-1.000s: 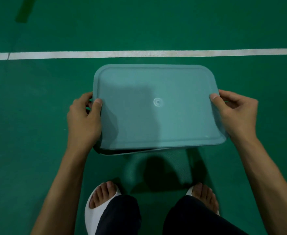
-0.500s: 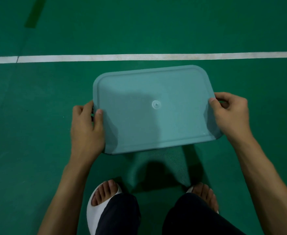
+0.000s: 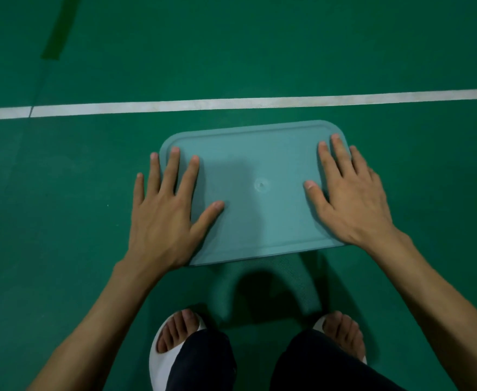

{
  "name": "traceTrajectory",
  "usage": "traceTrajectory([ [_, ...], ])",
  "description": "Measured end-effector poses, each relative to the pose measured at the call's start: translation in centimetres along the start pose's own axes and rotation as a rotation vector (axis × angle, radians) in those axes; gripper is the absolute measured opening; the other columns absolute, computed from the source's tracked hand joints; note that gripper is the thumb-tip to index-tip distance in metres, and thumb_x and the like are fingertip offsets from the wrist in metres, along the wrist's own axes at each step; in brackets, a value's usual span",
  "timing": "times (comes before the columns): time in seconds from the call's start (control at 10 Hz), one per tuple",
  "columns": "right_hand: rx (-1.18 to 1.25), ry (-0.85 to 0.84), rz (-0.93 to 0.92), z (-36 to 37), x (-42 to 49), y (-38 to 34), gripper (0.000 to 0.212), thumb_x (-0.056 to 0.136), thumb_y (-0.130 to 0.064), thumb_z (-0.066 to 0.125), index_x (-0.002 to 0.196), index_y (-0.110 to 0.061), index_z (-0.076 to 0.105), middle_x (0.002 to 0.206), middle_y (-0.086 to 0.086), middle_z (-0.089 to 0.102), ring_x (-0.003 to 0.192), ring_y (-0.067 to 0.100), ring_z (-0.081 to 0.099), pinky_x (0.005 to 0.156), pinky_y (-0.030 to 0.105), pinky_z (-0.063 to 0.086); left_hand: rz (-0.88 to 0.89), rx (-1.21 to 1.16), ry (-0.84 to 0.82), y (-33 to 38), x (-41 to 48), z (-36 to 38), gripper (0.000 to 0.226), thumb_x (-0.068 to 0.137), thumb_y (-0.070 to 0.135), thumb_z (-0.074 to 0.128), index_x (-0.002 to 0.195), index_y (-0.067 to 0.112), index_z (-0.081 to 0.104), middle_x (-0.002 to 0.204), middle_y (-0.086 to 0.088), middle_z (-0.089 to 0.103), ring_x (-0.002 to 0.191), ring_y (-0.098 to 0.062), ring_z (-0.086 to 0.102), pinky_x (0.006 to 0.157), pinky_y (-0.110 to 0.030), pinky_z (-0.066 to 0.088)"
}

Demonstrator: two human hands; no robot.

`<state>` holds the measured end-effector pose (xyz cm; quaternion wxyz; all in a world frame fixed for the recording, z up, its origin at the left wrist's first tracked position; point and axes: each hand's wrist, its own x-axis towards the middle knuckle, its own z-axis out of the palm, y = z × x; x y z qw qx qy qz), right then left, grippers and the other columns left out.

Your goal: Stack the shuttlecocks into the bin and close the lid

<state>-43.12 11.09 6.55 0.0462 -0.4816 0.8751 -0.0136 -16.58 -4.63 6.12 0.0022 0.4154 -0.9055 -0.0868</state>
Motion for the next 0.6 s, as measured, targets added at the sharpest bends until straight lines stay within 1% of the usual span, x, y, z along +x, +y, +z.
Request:
traceTrajectory([
  [0.1, 0.008, -0.005, -0.003, -0.2, 0.2, 0.0, 0.08, 0.095, -0.063, 0.024, 0.162, -0.021, 0.014, 0.171, 0.004, 0.008, 0.15, 0.039, 0.025, 0.114, 0.056, 0.035, -0.001, 0.008, -0.002, 0.1, 0.1, -0.3, 0.089, 0.095, 0.079, 0.017, 0.166, 0.026, 0.017, 0.175, -0.005, 0.003, 0.16, -0.036, 0.002, 0.127, -0.06, 0.012],
  [0.2, 0.001, -0.004, 0.016, -0.4, 0.0, -0.2, 0.08, 0.095, -0.063, 0.025, 0.162, -0.02, 0.017, 0.171, 0.004, 0.01, 0.147, 0.04, 0.029, 0.11, 0.055, 0.038, 0.004, 0.01, 0.0, 0.1, -0.1, -0.2, 0.088, 0.096, 0.079, 0.017, 0.166, 0.027, 0.017, 0.175, -0.004, 0.002, 0.161, -0.035, -0.001, 0.127, -0.06, 0.01],
  [0.4, 0.019, -0.04, 0.009, -1.0, -0.4, -0.5, 0.079, 0.095, -0.062, 0.025, 0.163, -0.022, 0.016, 0.172, 0.004, 0.009, 0.152, 0.038, 0.022, 0.114, 0.054, 0.033, 0.034, -0.032, 0.013, -0.4, -0.4, -0.3, 0.083, 0.099, 0.073, 0.019, 0.167, 0.026, 0.014, 0.175, -0.001, 0.0, 0.161, -0.03, -0.009, 0.128, -0.057, 0.005],
  [0.5, 0.08, -0.041, -0.005, -1.3, -0.5, -0.2, 0.079, 0.094, -0.065, 0.023, 0.163, -0.025, 0.019, 0.172, 0.001, 0.007, 0.155, 0.035, 0.014, 0.119, 0.053, 0.027, 0.045, -0.07, 0.009, -0.7, -0.6, -0.8, 0.083, 0.098, 0.073, 0.022, 0.166, 0.026, 0.018, 0.174, 0.003, 0.0, 0.161, -0.027, -0.009, 0.128, -0.055, 0.002],
  [0.6, 0.191, -0.005, 0.008, -2.0, -0.8, 0.0, 0.079, 0.092, -0.065, 0.029, 0.159, -0.023, 0.032, 0.171, 0.002, 0.015, 0.155, 0.035, 0.015, 0.12, 0.055, 0.027, 0.038, -0.147, -0.025, -0.7, -0.8, -2.5, 0.086, 0.094, 0.075, 0.024, 0.165, 0.026, 0.025, 0.174, 0.006, 0.005, 0.161, -0.022, -0.007, 0.128, -0.052, 0.005],
])
